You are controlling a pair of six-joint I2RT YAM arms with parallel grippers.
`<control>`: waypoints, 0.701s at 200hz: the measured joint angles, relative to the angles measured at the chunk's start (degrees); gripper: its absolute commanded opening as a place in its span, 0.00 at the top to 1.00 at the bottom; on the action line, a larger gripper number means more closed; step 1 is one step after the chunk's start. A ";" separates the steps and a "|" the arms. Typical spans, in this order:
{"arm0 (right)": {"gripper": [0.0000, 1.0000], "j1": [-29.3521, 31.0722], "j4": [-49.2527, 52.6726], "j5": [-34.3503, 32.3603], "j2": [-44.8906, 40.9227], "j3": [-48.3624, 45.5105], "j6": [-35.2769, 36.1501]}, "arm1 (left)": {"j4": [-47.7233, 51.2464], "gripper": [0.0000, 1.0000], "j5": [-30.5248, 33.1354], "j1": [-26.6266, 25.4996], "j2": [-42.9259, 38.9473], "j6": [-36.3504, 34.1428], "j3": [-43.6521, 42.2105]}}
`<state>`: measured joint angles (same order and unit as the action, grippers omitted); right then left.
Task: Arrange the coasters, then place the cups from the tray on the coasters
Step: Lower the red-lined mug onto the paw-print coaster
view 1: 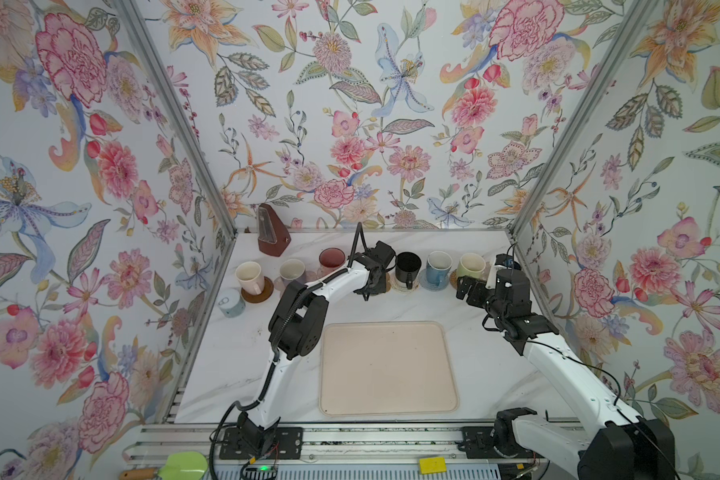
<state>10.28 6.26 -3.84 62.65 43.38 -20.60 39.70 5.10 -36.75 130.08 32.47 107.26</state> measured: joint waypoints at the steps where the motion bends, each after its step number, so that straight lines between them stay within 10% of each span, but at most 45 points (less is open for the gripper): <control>1: 0.01 0.00 0.00 0.00 0.00 0.00 0.00 | 0.00 1.00 -0.02 0.00 0.02 0.00 0.00; 140: 0.01 -0.70 -0.13 0.44 -0.09 0.00 -0.07 | -0.48 1.00 -2.10 0.00 2.27 0.44 2.67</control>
<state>9.58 6.13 -3.40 62.57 43.38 -20.67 39.22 3.01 -36.75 132.35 32.91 109.93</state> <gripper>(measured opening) 0.992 0.173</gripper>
